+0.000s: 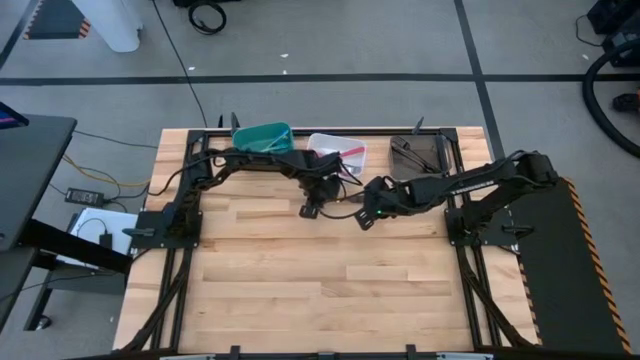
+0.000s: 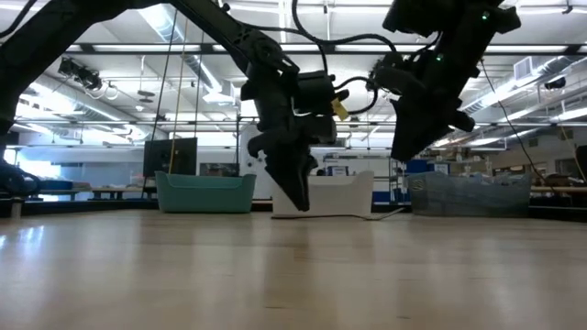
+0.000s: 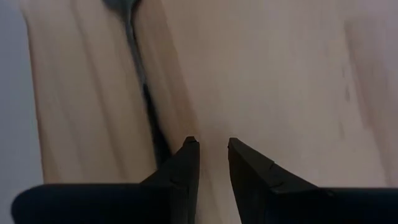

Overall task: Sort silverware by color (type)
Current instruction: Put the black fork into the black bin

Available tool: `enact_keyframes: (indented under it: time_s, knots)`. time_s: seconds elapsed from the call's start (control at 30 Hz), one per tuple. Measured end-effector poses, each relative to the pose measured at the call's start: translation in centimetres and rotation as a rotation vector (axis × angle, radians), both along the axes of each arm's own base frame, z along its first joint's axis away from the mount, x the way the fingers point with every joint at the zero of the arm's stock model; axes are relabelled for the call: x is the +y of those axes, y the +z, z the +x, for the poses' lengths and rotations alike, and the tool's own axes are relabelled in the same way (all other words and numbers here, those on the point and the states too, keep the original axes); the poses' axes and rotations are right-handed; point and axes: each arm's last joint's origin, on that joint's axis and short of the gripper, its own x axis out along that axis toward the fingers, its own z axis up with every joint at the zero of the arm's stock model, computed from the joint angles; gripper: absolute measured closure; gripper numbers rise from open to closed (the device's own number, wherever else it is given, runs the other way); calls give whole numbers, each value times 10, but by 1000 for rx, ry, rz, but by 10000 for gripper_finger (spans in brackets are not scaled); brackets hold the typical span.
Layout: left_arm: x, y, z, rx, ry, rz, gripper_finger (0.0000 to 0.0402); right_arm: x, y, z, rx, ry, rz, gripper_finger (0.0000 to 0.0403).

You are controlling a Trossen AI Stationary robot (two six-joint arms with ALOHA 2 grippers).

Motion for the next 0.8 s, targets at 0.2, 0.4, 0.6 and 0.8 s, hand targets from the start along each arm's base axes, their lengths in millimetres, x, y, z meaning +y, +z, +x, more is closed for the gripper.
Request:
enact_keyframes:
  time_s: [0.2,0.4,0.6,0.8]
  knots:
    - [-1,-1,-5,47,-29,3,318,0,-14,-9,30,-87,86,300]
    - [-1,-1,-4,33,-50,13,318,-9,-47,-19,-81,-180,210,300]
    - [0,-1,-3,25,-59,18,318,-32,-66,-26,-246,-267,220,300]
    - [0,-1,-3,25,-58,18,318,-48,-77,-37,-237,-342,212,300]
